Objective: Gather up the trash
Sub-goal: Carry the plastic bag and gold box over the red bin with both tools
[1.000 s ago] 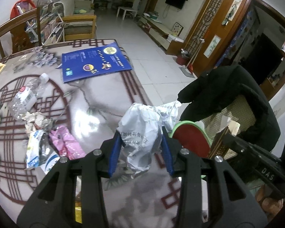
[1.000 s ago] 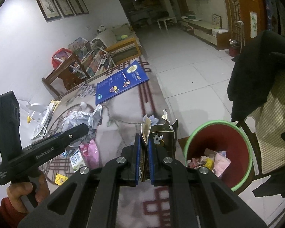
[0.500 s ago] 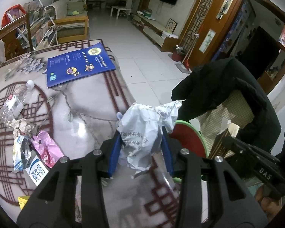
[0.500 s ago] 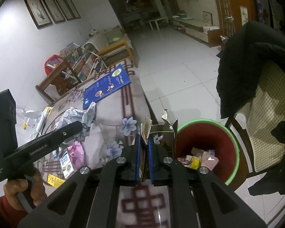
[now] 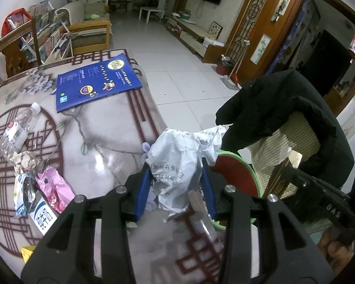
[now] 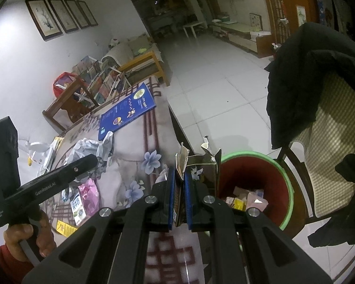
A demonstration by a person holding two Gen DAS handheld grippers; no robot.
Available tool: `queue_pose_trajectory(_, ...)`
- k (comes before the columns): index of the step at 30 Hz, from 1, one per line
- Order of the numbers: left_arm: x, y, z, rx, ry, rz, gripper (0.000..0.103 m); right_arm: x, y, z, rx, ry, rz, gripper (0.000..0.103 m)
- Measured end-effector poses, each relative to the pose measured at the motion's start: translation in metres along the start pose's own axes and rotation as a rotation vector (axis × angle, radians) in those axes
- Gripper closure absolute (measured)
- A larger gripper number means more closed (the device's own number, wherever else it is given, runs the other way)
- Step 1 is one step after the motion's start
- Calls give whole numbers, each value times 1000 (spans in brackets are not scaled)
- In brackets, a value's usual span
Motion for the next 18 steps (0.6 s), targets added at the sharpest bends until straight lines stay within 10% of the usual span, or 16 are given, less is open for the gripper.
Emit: queue_pose_trajectory(18,-28,-20,8,29,-22,-43,65,-37,3,13,-25,-51,-42,95)
Point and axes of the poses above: each gripper's, at about its wrist camera, not at the fingertips, and y roughly against the way its jaws point, x to its left, z to its top, the point moved 5 cm from there along -y, roughly the way its jaws point, and after that the axes turned 6 degrees about -y, right-handed, at the moved point
